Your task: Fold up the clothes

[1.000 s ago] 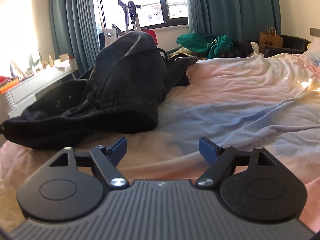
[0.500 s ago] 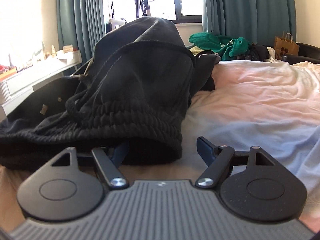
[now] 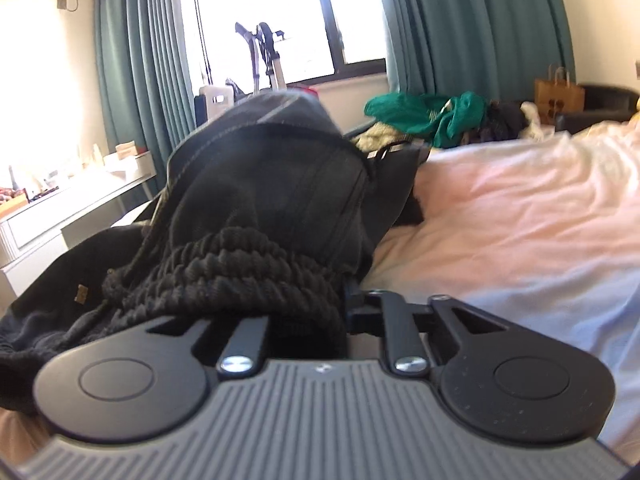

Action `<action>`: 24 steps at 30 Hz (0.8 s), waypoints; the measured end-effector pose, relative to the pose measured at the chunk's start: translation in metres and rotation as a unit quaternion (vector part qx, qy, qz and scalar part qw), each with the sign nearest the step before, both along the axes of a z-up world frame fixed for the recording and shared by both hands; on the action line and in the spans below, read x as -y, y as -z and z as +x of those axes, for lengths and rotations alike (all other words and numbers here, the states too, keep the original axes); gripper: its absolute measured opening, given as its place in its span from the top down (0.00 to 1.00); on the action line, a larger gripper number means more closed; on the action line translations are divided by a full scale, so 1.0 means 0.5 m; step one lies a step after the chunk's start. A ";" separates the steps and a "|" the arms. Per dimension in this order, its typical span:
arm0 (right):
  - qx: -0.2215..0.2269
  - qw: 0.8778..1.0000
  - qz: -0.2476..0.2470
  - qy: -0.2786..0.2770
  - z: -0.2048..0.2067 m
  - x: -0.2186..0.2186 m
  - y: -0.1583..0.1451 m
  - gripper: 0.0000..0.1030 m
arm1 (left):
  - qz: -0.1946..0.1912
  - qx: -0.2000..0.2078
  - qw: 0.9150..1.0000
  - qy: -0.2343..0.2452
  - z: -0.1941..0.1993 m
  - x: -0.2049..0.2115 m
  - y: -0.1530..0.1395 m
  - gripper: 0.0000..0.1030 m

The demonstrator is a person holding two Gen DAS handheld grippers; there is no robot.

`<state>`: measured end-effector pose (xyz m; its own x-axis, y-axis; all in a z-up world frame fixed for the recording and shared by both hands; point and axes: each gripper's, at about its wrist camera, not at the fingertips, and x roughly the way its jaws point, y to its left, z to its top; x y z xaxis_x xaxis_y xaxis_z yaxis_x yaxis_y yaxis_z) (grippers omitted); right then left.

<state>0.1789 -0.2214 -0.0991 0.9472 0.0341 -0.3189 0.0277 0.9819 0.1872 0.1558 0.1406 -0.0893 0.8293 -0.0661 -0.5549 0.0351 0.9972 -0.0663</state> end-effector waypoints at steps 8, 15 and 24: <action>0.053 0.998 -0.035 0.012 -0.164 0.019 -0.125 0.88 | -0.011 0.014 0.999 0.042 -0.038 0.018 -0.028 0.79; -0.038 0.999 -0.021 0.014 -0.301 0.038 -0.119 0.87 | -0.036 -0.026 0.997 0.067 -0.058 0.020 -0.032 0.79; -0.162 0.984 0.047 0.057 -0.278 0.045 0.003 0.87 | -0.039 -0.064 0.994 0.075 -0.096 0.009 -0.046 0.69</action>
<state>0.0398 -0.2440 -0.1003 0.7954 -0.0224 -0.6057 0.2092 0.9481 0.2397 0.1078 0.1362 -0.0665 0.7302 -0.2309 -0.6431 0.1701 0.9730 -0.1562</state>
